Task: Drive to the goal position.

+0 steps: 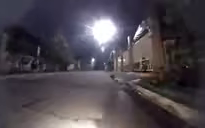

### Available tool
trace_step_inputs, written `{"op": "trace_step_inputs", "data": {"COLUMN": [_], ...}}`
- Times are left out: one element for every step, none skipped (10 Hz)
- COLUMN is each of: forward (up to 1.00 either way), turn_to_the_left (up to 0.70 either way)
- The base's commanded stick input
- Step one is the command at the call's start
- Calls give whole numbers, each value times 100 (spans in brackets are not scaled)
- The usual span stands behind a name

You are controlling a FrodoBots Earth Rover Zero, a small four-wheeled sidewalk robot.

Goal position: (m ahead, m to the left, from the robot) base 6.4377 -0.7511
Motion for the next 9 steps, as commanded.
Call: {"op": "trace_step_inputs", "data": {"forward": [70,70,70,70,70,70,70,70,70], "turn_to_the_left": [0,0,0,0,0,0,0,0,0]}}
